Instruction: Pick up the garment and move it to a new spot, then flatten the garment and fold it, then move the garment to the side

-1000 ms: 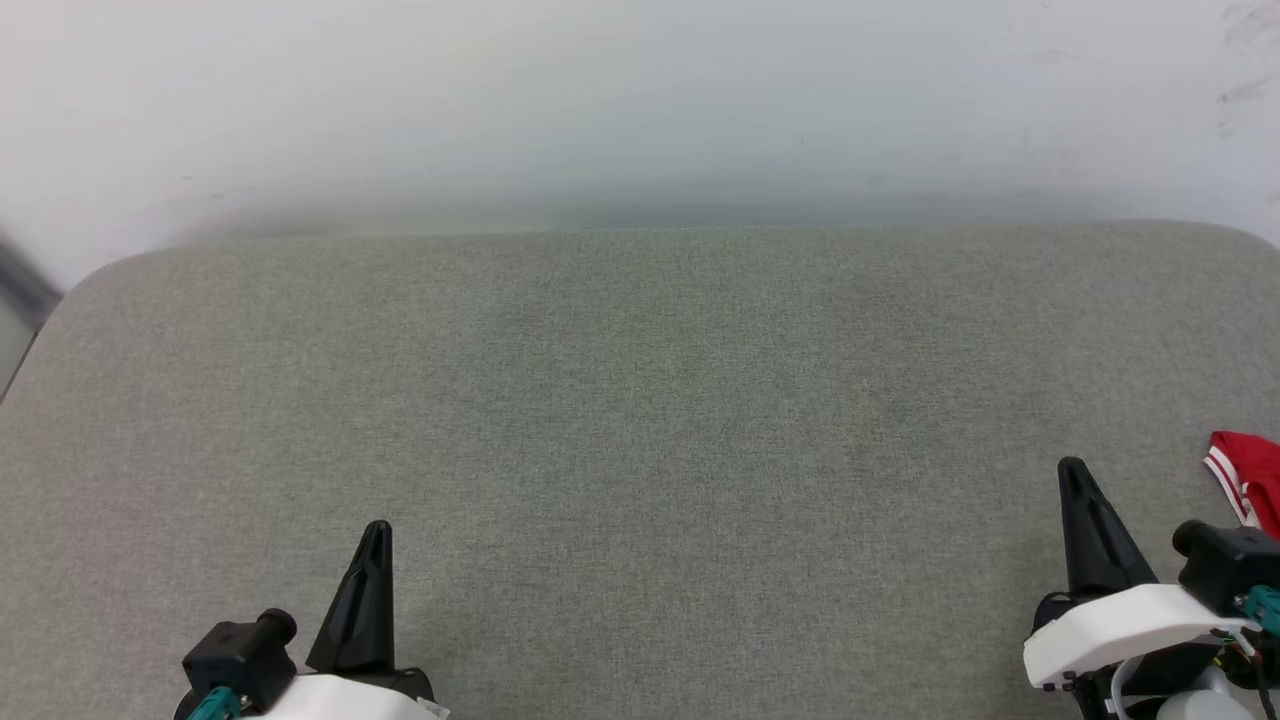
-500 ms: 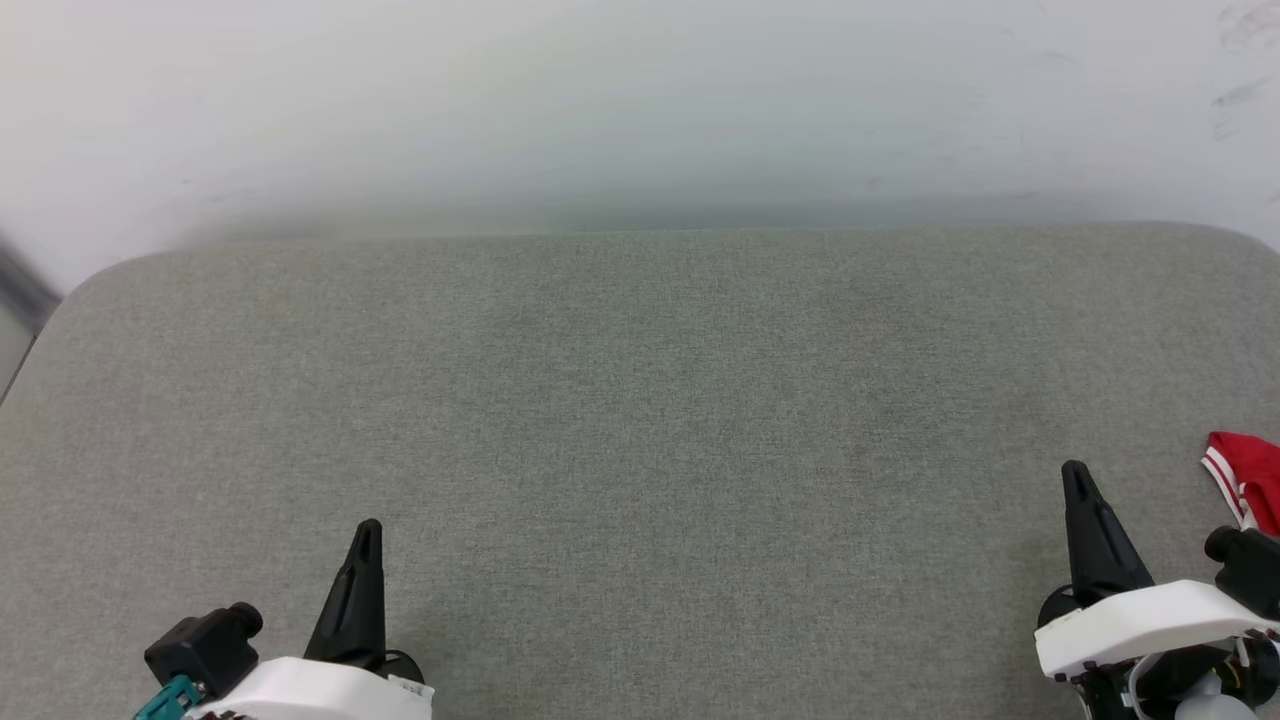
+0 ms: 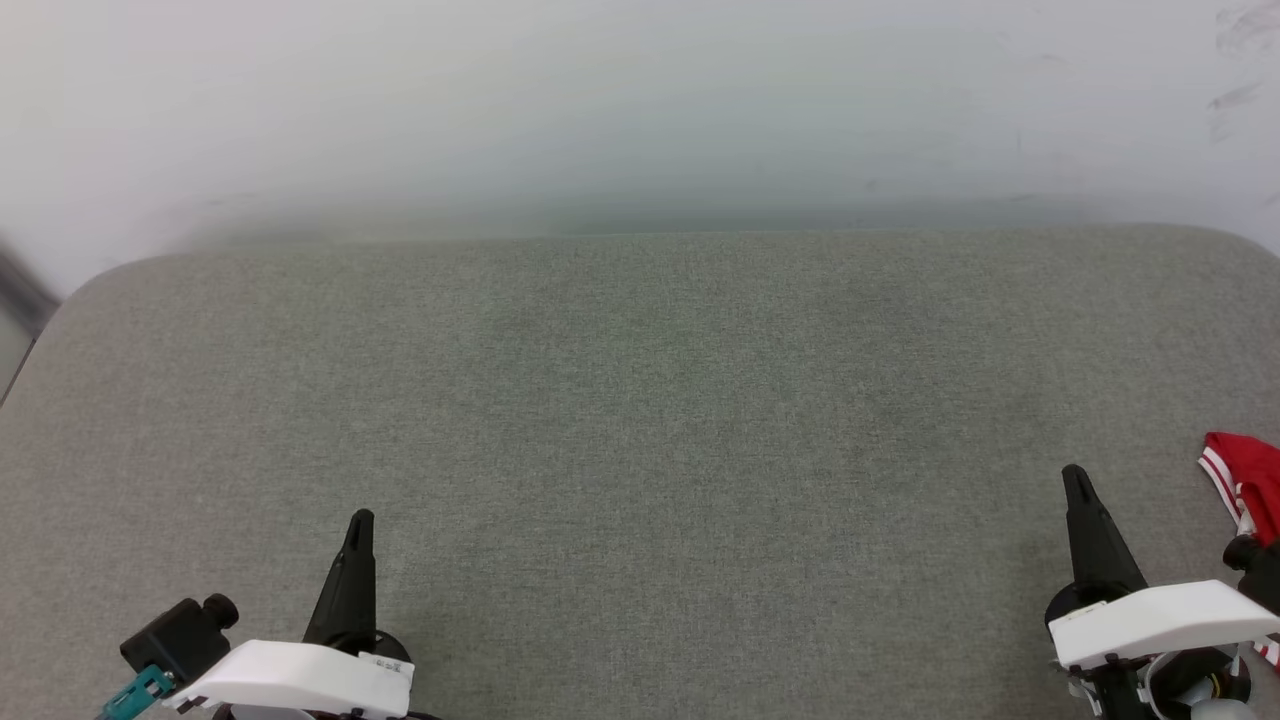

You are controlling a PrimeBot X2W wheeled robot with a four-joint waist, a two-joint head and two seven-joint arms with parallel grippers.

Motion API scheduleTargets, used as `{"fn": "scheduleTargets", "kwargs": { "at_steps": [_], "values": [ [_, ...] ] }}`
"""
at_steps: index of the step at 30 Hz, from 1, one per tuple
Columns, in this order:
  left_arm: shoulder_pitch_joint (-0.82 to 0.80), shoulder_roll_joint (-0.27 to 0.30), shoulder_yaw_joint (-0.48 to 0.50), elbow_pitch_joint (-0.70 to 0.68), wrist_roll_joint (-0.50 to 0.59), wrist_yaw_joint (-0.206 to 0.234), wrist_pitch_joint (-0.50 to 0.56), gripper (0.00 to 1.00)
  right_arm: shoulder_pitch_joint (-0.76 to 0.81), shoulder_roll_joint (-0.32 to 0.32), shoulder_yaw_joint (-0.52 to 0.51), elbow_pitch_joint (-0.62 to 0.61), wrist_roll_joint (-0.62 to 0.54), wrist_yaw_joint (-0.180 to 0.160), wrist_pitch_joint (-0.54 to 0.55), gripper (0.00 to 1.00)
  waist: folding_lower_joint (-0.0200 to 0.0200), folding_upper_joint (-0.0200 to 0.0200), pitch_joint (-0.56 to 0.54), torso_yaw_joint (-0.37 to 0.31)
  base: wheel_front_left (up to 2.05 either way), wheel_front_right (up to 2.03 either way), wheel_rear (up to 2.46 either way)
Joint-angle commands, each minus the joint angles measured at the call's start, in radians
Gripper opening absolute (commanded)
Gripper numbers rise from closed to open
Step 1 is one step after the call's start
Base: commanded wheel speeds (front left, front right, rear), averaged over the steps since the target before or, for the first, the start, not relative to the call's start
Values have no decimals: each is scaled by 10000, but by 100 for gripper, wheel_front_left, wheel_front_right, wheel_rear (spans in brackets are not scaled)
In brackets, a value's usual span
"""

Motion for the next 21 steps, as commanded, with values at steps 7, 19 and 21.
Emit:
{"fn": "scheduleTargets", "kwargs": {
  "at_steps": [7, 19, 21],
  "values": [
    [-361, 71, 78, 52, -1239, -12, 279, 0, -305, 1, -24, -24, 1288, 0, 231, 0, -1, -1, -22, -12, 0, 0, 0],
    [-527, 93, 153, 228, -2588, -15, 600, 0, -344, 2, -40, 62, 2705, 0, 499, 0, -1, -1, -52, -28, 0, 0, 0],
    [-549, 94, 166, 259, -2815, -16, 663, 0, -354, 2, -42, 78, 2952, 0, 542, 0, -1, -1, -57, -31, 0, 0, 0]
  ]
}}
